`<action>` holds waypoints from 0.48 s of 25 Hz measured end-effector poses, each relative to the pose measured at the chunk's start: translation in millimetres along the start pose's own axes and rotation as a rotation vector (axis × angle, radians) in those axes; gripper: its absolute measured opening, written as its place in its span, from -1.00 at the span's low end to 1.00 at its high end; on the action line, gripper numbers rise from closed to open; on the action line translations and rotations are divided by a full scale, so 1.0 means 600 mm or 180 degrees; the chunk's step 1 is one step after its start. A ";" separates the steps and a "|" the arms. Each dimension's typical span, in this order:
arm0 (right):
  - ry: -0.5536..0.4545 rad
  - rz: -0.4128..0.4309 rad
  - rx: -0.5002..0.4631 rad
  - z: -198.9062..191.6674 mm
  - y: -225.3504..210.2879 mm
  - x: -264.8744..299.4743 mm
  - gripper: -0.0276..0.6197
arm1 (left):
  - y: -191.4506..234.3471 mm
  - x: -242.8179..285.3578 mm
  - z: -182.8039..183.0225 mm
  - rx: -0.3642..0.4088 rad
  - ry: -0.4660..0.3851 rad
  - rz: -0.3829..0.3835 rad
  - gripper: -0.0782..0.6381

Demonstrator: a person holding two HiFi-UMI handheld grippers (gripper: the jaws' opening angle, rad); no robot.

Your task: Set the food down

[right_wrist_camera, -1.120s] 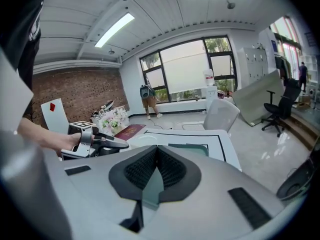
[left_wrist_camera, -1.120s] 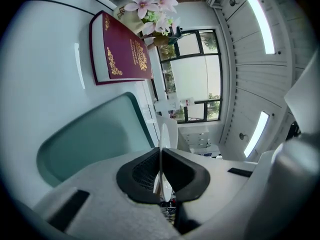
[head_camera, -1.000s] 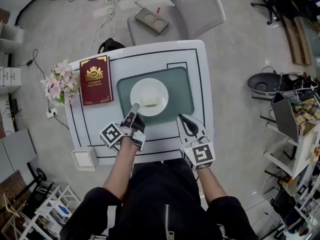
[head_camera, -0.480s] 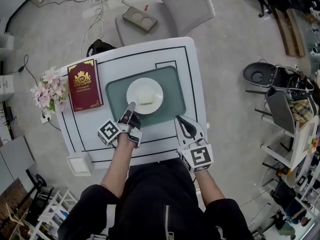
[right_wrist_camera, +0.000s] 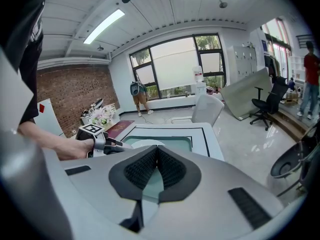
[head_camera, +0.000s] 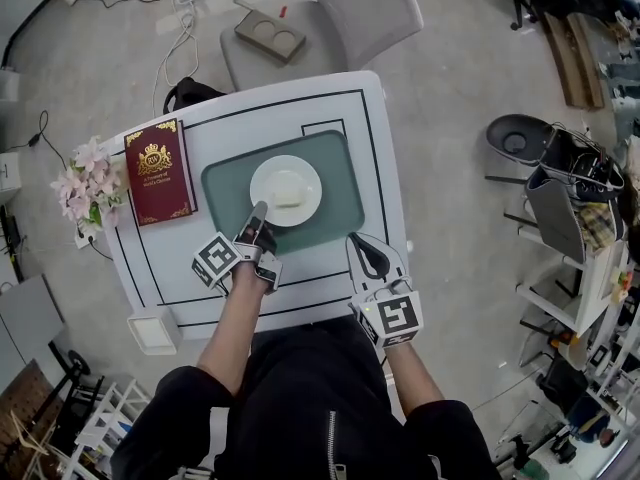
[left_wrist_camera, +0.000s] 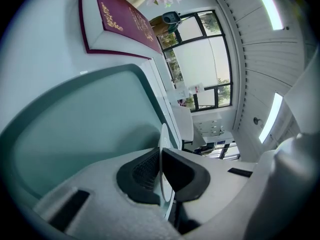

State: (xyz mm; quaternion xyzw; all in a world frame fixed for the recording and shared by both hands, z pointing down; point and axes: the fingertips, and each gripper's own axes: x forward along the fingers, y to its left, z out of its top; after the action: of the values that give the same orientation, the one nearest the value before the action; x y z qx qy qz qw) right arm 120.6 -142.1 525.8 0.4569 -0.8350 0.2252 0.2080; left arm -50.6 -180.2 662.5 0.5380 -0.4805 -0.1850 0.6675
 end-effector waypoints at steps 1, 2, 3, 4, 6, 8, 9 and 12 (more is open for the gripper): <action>0.0003 -0.0002 0.0002 -0.001 -0.001 0.000 -0.89 | 0.002 0.001 -0.001 0.0012 0.0006 0.0014 -0.74; 0.0007 -0.0003 0.0002 -0.003 -0.001 0.000 -0.89 | 0.004 0.002 -0.003 0.0027 0.0013 0.0027 -0.74; 0.0011 -0.0003 0.0002 -0.005 -0.002 0.000 -0.89 | 0.005 0.003 -0.004 0.0044 0.0019 0.0039 -0.74; 0.0014 -0.0002 0.0003 -0.006 -0.002 0.000 -0.89 | 0.007 0.003 -0.005 0.0059 0.0023 0.0050 -0.74; 0.0017 0.0003 0.0007 -0.007 -0.003 0.002 -0.89 | 0.010 0.005 -0.007 0.0078 0.0029 0.0065 -0.74; 0.0016 0.0010 0.0018 -0.006 -0.005 0.004 -0.89 | 0.011 0.007 -0.007 0.0100 0.0028 0.0074 -0.74; 0.0016 0.0014 0.0022 -0.005 -0.006 0.005 -0.89 | 0.011 0.008 -0.007 0.0114 0.0027 0.0078 -0.74; 0.0023 0.0026 0.0006 -0.005 -0.008 0.005 -0.89 | 0.009 0.010 -0.007 0.0143 0.0021 0.0092 -0.74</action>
State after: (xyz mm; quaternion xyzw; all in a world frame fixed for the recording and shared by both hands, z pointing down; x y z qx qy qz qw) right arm 123.5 -144.8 530.6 0.4529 -0.8359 0.2286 0.2097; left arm -45.5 -180.7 670.0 0.5464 -0.4900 -0.1627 0.6595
